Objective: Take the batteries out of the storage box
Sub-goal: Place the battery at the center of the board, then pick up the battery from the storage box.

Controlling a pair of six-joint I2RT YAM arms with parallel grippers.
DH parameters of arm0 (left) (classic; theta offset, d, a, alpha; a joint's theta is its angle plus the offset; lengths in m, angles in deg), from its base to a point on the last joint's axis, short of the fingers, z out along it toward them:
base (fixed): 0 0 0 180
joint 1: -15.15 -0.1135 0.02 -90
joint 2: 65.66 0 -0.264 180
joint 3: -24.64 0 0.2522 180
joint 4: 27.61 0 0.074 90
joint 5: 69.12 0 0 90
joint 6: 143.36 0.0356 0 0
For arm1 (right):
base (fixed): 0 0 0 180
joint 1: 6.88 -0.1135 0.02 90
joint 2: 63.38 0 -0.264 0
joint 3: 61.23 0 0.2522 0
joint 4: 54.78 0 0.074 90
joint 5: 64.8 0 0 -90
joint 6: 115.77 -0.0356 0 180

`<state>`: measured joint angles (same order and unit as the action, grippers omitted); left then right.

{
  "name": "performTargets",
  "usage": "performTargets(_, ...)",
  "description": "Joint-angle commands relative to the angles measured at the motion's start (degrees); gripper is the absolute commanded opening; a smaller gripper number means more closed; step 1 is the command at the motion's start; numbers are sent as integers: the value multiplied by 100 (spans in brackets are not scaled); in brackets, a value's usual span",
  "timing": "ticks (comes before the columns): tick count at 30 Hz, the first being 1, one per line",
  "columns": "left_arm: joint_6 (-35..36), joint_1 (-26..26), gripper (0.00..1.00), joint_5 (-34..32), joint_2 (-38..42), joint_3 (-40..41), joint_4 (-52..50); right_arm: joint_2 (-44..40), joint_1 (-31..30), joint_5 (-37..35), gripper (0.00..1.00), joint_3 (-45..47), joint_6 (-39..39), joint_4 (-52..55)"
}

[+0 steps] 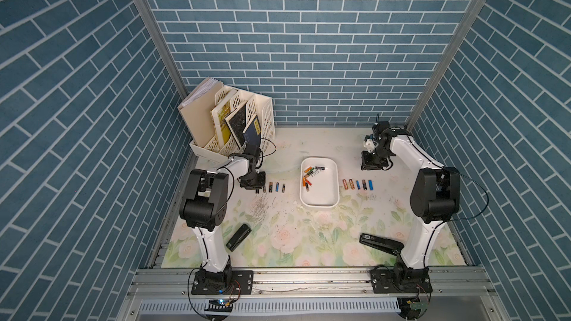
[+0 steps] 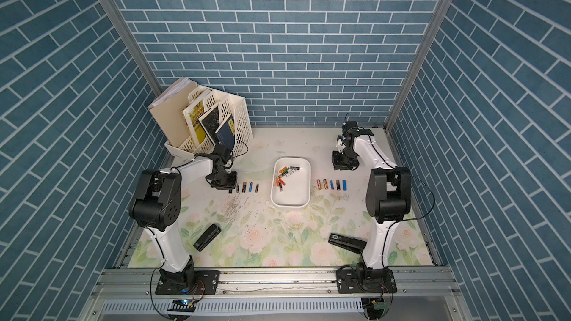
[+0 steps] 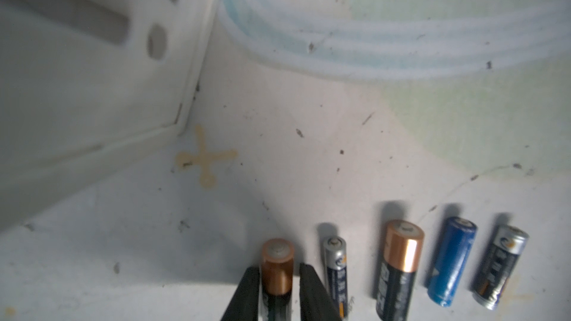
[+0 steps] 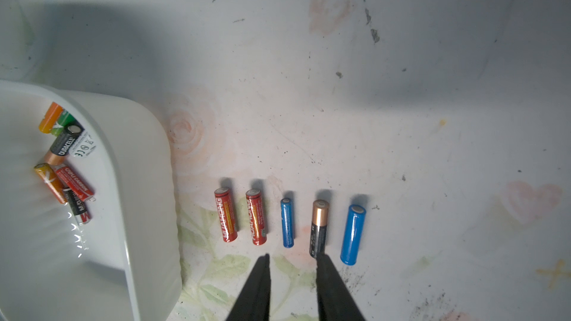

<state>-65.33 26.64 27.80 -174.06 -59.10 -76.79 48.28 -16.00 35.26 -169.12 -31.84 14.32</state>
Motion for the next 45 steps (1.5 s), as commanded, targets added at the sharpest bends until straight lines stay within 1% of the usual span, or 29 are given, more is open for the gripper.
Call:
performTargets(1, 37, -41, 30, -81, -39, -116, -164, 14, -39, -66, 29, -150, -69, 171)
performTargets(9, 37, -41, 32, -135, 115, -353, -382, -38, -89, -59, 29, -226, -97, 213)
performTargets(13, 28, -41, 33, -68, 212, -476, -461, -103, -211, -128, 29, -460, -161, 388)
performTargets(16, -3, -41, 33, -70, 321, -572, -538, -162, -512, -219, 29, -895, -242, 652)
performTargets(20, -11, -41, 33, -125, 432, -743, -715, -54, -1109, -241, 30, -1438, -422, 865)
performTargets(26, -110, -41, 34, -34, 589, -817, -765, 342, -1903, -30, 30, -1579, -940, 365)
performTargets(30, -161, -41, 35, 42, 677, -714, -717, 645, -2208, -64, 31, -1470, -1282, -106)
performTargets(34, -167, -32, 35, 107, 749, -591, -677, 881, -2370, -155, 31, -1231, -1592, -694)
performTargets(38, -158, -32, 35, 147, 807, -485, -633, 1201, -2448, -294, 32, -1189, -1789, -980)
performTargets(45, -139, -32, 35, 213, 847, -359, -580, 1622, -2475, -459, 36, -1280, -2028, -1252)
